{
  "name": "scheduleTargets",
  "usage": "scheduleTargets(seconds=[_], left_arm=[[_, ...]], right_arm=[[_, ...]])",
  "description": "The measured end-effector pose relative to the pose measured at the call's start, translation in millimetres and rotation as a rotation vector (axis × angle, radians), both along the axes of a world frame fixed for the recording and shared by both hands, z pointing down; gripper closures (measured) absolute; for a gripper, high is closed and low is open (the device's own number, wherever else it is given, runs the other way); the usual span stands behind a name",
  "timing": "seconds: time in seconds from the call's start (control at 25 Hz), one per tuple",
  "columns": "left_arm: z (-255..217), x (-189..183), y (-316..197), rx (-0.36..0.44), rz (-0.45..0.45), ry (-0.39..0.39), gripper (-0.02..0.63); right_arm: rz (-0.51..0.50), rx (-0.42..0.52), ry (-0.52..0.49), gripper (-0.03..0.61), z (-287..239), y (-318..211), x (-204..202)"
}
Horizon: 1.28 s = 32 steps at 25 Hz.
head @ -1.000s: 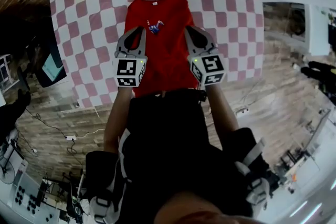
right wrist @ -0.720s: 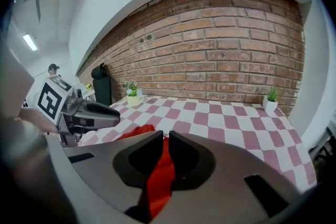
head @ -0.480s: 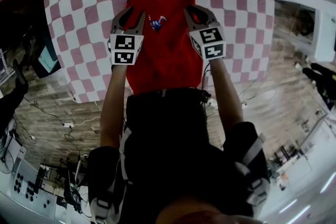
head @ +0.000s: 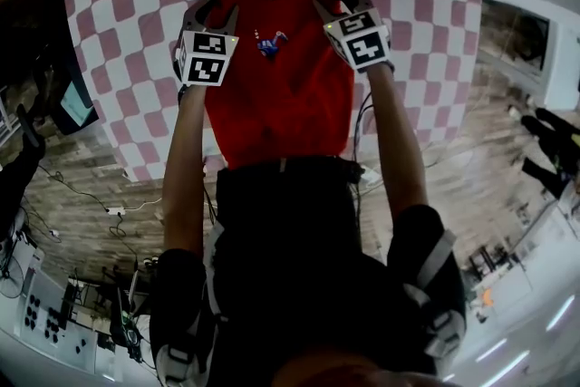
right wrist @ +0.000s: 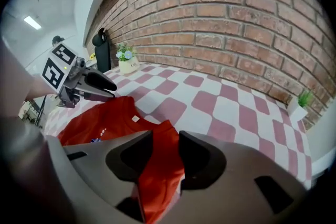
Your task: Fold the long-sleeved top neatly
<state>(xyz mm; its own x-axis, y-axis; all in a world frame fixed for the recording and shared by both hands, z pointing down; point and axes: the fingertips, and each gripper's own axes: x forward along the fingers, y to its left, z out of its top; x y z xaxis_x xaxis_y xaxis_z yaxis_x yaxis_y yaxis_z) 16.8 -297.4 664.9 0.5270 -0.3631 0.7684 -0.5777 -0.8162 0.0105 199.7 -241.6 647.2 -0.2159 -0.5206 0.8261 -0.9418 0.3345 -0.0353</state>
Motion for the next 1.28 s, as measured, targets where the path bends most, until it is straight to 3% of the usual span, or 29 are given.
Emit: scheduleTargets(seconds=[0.48, 0.76, 0.96, 1.28], left_arm=[[47.7, -7.7, -5.2, -0.159, 0.054, -0.077, 0.465], [48.3, -7.6, -2.1, -0.158, 0.092, -0.095, 0.494], [47.3, -13.7, -0.8, -0.159, 0.104, -0.096, 0.562], [37.4, -16.2, -6.2, -0.121, 0.115, -0.073, 0.584]], right_arm=[[-0.154, -0.166, 0.058, 0.433, 43.0, -15.0, 7.2], [-0.16, -0.205, 0.057, 0.434, 54.6, -11.4, 6.4], [-0.155, -0.202, 0.061, 0.519, 51.2, -7.8, 10.1], [-0.143, -0.161, 0.068, 0.541, 44.7, -10.3, 12.8]])
